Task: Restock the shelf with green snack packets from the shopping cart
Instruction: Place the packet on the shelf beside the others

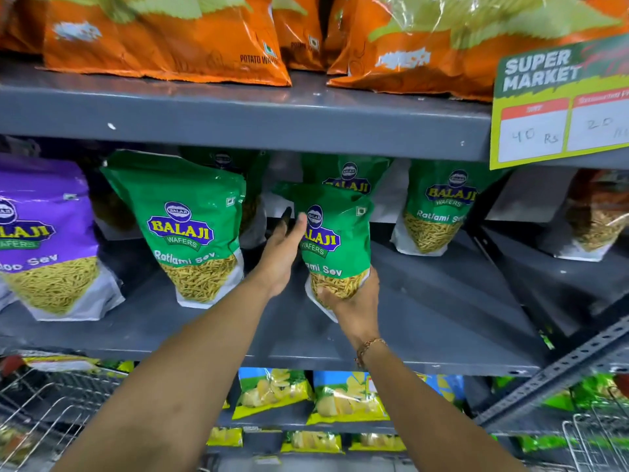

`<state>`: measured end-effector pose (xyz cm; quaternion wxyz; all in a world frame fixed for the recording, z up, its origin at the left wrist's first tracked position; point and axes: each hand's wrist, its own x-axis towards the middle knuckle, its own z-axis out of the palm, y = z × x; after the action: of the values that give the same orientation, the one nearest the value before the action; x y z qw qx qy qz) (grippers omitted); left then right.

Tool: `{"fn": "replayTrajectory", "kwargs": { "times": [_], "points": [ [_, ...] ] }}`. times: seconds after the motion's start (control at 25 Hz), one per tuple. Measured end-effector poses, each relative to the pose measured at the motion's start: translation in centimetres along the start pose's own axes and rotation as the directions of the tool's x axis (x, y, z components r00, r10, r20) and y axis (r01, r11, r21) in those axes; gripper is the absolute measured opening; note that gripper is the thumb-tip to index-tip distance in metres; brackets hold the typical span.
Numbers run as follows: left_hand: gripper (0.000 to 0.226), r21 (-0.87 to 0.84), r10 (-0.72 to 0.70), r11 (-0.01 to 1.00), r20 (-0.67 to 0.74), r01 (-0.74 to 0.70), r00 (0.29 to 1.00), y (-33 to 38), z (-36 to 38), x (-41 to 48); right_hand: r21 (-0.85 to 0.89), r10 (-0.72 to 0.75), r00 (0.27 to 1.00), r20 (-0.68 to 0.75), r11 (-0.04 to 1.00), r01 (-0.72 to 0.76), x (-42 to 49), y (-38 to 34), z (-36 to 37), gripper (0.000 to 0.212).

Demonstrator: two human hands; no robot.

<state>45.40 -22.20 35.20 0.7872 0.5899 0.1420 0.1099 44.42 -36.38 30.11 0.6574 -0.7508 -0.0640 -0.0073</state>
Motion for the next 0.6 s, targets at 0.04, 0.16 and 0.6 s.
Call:
{"fn": "replayTrajectory", "kwargs": {
  "times": [0.04,0.16,0.6],
  "points": [
    [0.056,-0.046,0.016,0.999,-0.008,-0.016,1.000,0.2,0.2,0.2,0.027,0.028,0.998,0.048,0.999,-0.030,0.7,0.3,-0.4,0.065],
    [0.034,-0.131,0.119,0.983,-0.105,-0.132,0.987,0.9,0.5,0.3,0.114,0.120,0.952,0.281,0.981,-0.158,2.7,1.5,-2.3,0.067],
    [0.036,0.288,0.270,0.929,-0.101,-0.232,0.958,0.6,-1.6,-3.0,0.067,0.229,0.973,0.022,0.971,-0.230,-0.1,1.7,-2.0,0.089]
  ]
}}
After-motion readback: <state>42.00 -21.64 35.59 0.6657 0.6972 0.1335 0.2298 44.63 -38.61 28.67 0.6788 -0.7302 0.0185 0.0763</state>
